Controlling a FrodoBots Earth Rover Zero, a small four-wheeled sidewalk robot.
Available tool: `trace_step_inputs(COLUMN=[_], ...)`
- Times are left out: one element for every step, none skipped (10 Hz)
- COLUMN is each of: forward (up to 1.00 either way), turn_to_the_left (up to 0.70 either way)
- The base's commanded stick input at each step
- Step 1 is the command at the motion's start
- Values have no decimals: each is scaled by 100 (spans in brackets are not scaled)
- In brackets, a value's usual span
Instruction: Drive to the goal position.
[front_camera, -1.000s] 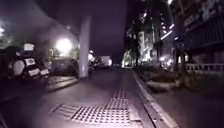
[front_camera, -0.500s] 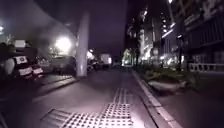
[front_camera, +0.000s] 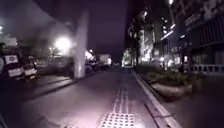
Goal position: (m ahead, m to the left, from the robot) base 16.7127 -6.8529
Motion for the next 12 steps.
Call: trace_step_inputs(forward=[45, 45, 45, 45, 45, 45, 45, 45, 45, 45, 45, 45], turn_to_the_left=[0, 0, 0, 0, 0, 0, 0, 0, 0, 0, 0, 0])
